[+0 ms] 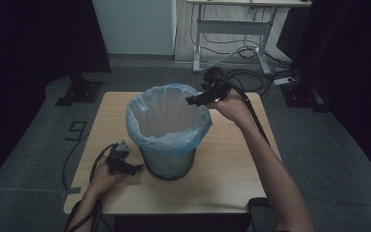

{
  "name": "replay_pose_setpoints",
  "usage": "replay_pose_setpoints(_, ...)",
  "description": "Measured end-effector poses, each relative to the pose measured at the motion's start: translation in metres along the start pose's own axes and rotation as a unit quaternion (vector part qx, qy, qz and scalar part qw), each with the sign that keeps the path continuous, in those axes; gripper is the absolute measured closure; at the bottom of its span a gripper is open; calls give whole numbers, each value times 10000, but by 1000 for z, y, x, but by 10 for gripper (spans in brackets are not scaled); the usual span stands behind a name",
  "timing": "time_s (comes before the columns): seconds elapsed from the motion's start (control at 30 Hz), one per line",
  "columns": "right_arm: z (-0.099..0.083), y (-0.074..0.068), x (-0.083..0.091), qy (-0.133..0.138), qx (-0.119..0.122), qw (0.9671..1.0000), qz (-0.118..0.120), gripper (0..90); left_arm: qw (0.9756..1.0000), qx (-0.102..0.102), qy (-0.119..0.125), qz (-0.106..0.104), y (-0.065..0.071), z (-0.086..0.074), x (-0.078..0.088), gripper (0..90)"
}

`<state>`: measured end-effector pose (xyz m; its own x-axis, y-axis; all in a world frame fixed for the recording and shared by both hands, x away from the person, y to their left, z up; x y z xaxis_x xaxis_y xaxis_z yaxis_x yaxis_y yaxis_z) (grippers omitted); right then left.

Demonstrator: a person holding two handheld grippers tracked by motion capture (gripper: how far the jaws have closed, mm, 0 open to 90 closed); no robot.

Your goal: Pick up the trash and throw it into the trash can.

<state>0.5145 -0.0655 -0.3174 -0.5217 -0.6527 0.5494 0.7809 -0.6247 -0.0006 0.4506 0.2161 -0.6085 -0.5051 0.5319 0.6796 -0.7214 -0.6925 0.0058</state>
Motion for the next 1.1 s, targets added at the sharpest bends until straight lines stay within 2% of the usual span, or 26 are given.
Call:
replay_pose_setpoints(0.03,0,0,0,0,0,10000,0,123,10000,0,0,0,0,0,0,0)
replay_pose_setpoints(0.07,-2,8,4,-46,10,9998,-175,120,10000,-1,-2,0,0,0,0,0)
replay_pose_setpoints(0.27,-7,22,11,-42,-75,9994,-339,118,10000,1,0,1,0,0,0,0)
replay_pose_setpoints(0.33,-8,27,14,-26,-113,9991,-415,93,10000,0,0,0,0,0,0,0)
replay_pose_setpoints(0.37,-10,33,17,-13,-150,9984,-540,57,10000,0,0,1,0,0,0,0)
replay_pose_setpoints(0.43,-11,35,18,-12,-152,9982,-582,47,10000,-1,0,1,0,0,0,0)
replay_pose_setpoints(0.5,-17,42,21,-78,-123,9971,-748,8,10000,0,1,1,0,0,0,0)
replay_pose_setpoints(0.7,-25,51,26,-3,-169,9962,-850,0,10000,-1,-1,0,0,0,0,0)
replay_pose_setpoints(1.1,-56,71,34,81,-407,9942,-996,0,10000,0,0,-1,0,0,0,0)
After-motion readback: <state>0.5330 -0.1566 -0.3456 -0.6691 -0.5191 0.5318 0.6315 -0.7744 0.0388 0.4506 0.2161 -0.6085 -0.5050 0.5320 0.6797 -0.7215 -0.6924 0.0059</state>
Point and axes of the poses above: each handheld gripper's, and its own axes: x roughly backward along the jaws, z roughly out of its top, y roughly to its right, the point moved 8 cm from there along -x, roughly forward along the jaws, and after that the axes turned 6 degrees about y, right-handed, at the moved point
